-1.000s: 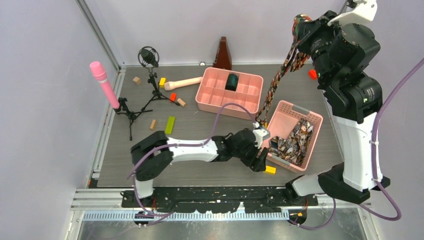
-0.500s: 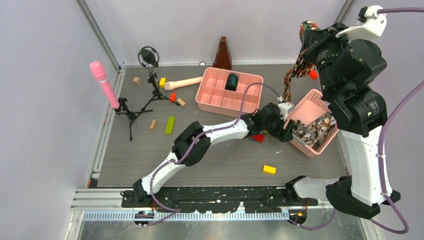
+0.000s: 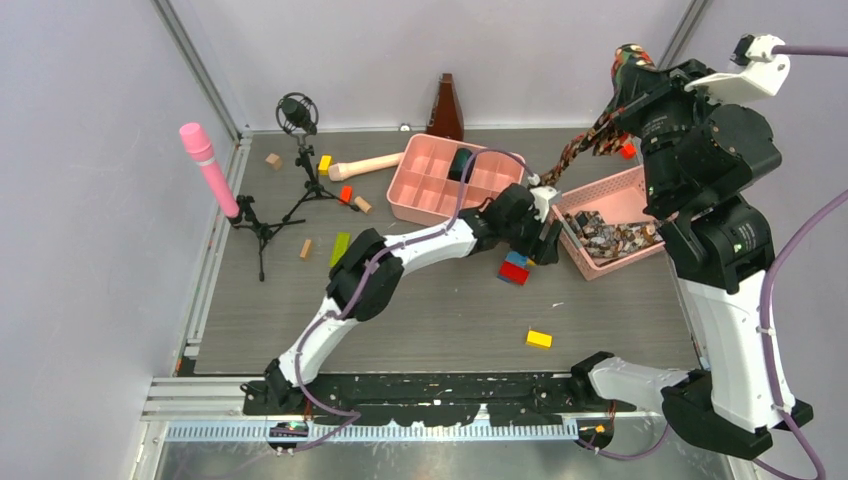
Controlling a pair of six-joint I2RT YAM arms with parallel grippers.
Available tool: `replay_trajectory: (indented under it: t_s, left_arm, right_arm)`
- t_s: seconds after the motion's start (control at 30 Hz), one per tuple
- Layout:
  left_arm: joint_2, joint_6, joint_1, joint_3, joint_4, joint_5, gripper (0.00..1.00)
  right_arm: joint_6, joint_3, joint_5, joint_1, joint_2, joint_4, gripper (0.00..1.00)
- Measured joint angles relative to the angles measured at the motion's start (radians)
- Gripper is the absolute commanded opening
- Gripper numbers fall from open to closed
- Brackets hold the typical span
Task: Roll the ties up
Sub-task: Flatten out the tie at the center of the board.
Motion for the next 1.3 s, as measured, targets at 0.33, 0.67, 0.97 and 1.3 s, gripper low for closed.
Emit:
replay_trajectory:
  t_s: [0.33,0.67,0.97,1.3]
  left_arm:
    - [-0.510,0.001,-0.077,-0.476,0.082,0.067,0.73]
    - [-0.798,0.051,-0.055,-0.803,0.134,0.003,0.77]
    - [-0.905,0.103,-0.053,-0.880,0.162,-0.115,0.80]
    - [-1.054,0.133,-0.007,-0.941,0.168,-0.119,0.80]
  right_arm:
    - [-0.043,-0.077,0.047,0.000,-0.053,0.072,0.00]
    - [-0.061,-0.010,-0.038,0.000,0.031,0.004,0.00]
    - [-0.053,0.055,-0.192,0.000,0.124,-0.073,0.00]
    - [-0.134,0.044,-0.397,0.000,0.131,-0.074,0.00]
